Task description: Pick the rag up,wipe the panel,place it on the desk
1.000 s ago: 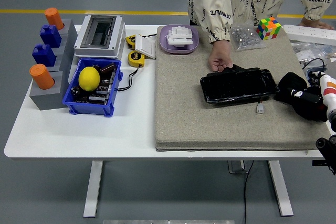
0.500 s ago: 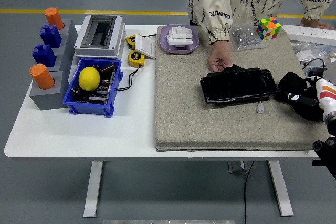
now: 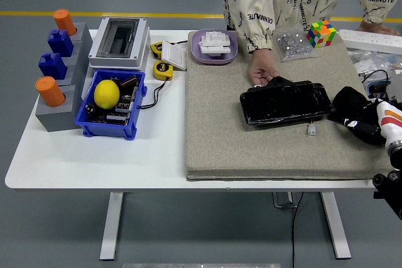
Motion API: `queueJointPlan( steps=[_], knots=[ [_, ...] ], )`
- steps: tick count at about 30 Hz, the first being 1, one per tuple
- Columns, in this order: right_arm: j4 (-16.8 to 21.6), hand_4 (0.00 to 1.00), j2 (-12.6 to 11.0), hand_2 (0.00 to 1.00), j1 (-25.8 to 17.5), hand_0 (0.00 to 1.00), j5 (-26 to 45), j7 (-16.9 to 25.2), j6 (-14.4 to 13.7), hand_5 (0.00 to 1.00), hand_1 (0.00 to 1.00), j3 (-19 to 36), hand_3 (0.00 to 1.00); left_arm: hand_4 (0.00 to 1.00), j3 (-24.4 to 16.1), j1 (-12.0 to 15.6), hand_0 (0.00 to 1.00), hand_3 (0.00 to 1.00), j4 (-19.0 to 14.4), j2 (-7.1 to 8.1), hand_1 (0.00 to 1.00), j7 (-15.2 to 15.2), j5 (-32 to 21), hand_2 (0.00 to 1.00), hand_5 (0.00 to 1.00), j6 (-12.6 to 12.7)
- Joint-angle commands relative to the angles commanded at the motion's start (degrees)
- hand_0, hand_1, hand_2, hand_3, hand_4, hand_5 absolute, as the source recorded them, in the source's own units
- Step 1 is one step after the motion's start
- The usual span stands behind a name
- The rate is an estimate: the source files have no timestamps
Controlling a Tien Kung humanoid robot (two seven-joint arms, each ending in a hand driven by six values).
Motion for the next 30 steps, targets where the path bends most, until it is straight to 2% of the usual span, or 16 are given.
queueJointPlan(
  steps=[2, 3, 8, 9, 14, 15, 20, 21, 26, 27, 30],
  knots=[
    [0.0, 0.998, 0.3, 0.775, 0.2, 0.781, 0.0, 0.1, -0.8, 0.66, 0.727, -0.3, 0.753, 0.629, 0.2, 0.0, 0.608, 0.561, 0.0, -0.04, 0.641, 0.0, -0.1, 0.655, 0.442, 0.0],
    [0.0, 0.998, 0.4, 0.727, 0.3, 0.704, 0.0, 0.1, -1.1, 0.631, 0.68, -0.3, 0.721, 0.628, 0.3, 0.0, 0.607, 0.56, 0.0, -0.05, 0.642, 0.0, -0.2, 0.655, 0.442, 0.0],
    [-0.2, 0.998, 0.8, 0.727, 0.3, 0.704, 0.2, 0.6, -2.1, 0.631, 0.68, -0.6, 0.721, 0.628, 0.4, 0.0, 0.607, 0.56, 0.0, -0.05, 0.642, 0.0, -0.2, 0.655, 0.442, -0.1],
    [-0.2, 0.998, 0.9, 0.694, 0.3, 0.652, 0.2, 0.6, -2.2, 0.57, 0.653, -0.7, 0.705, 0.629, 0.4, 0.0, 0.608, 0.561, 0.1, -0.04, 0.641, 0.0, -0.2, 0.655, 0.442, 0.0],
    [-1.0, 0.998, 0.9, 0.694, 0.4, 0.652, 0.4, 0.8, -2.6, 0.57, 0.653, -0.7, 0.705, 0.629, 0.3, 0.0, 0.608, 0.561, 0.1, -0.03, 0.641, 0.0, -0.2, 0.655, 0.442, 0.0],
    [-1.1, 0.998, 0.9, 0.652, 0.4, 0.575, 0.4, 0.9, -2.7, 0.497, 0.613, -0.7, 0.636, 0.628, 0.3, 0.0, 0.608, 0.562, 0.1, -0.04, 0.641, 0.0, -0.2, 0.655, 0.442, 0.0],
    [-1.9, 0.998, 1.0, 0.652, 0.4, 0.575, 0.5, 1.0, -3.4, 0.497, 0.613, -0.7, 0.636, 0.628, 0.2, -0.3, 0.608, 0.562, 0.0, -0.08, 0.641, 0.0, -0.1, 0.655, 0.442, 0.0],
    [-2.0, 0.998, 1.0, 0.612, 0.4, 0.517, 0.5, 1.0, -3.7, 0.439, 0.572, -0.8, 0.573, 0.628, 0.2, -0.3, 0.608, 0.561, 0.0, -0.09, 0.641, 0.0, -0.1, 0.655, 0.442, -0.1],
    [-2.3, 0.998, 1.1, 0.612, 0.4, 0.517, 0.4, 1.1, -5.1, 0.439, 0.572, -1.0, 0.573, 0.628, 0.1, -0.3, 0.608, 0.561, 0.0, -0.11, 0.641, 0.0, -0.1, 0.655, 0.442, 0.0],
    [-2.3, 0.998, 1.2, 0.507, 0.4, 0.427, 0.4, 1.1, -5.3, 0.395, 0.494, -1.1, 0.494, 0.628, 0.1, -0.3, 0.607, 0.56, 0.0, -0.11, 0.641, 0.0, -0.1, 0.655, 0.442, 0.0],
    [-2.3, 0.998, 1.3, 0.507, 0.5, 0.427, 0.4, 1.3, -6.4, 0.395, 0.494, -1.1, 0.494, 0.628, 0.0, -0.3, 0.607, 0.56, 0.0, -0.13, 0.641, 0.0, -0.1, 0.655, 0.442, -0.1]
  ],
)
